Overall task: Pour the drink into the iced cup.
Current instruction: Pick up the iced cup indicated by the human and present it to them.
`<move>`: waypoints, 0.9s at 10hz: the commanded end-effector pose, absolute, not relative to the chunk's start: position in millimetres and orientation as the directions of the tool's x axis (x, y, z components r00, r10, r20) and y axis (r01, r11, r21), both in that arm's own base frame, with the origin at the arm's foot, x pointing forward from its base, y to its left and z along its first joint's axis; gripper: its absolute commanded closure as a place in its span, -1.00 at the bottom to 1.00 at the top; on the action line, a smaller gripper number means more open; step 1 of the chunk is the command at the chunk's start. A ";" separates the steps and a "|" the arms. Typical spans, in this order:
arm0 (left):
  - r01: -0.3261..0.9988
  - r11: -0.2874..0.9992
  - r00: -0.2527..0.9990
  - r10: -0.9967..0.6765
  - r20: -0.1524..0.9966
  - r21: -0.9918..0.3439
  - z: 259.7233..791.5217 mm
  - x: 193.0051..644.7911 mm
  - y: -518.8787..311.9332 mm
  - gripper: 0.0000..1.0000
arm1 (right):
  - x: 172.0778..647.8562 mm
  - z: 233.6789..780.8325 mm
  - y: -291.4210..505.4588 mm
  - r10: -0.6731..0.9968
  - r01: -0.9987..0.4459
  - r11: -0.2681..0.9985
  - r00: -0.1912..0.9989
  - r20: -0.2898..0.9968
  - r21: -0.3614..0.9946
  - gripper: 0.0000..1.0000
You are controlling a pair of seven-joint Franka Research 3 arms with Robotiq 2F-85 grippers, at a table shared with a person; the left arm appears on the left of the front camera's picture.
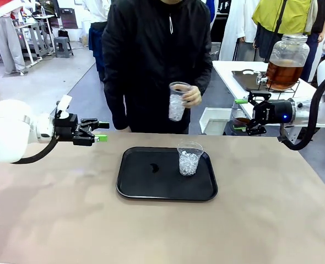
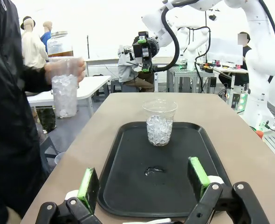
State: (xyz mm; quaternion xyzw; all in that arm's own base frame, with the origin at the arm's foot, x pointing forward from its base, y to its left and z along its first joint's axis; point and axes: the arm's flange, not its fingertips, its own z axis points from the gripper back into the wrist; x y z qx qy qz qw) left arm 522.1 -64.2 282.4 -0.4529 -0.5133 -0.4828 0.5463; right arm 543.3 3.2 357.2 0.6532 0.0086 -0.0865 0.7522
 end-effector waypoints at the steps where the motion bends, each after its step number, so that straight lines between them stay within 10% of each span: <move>1: 0.992 0.128 0.019 -0.066 0.998 -0.010 284.2 523.7 -64.9 -1.00 | 543.3 359.2 3.5 -0.128 0.138 0.140 0.984 -0.120 0.981 -1.00; 9: 0.992 0.128 0.019 -0.066 0.998 -0.010 284.2 523.7 -64.9 -1.00 | 543.3 359.2 3.5 -0.128 0.138 0.140 0.984 -0.120 0.981 -1.00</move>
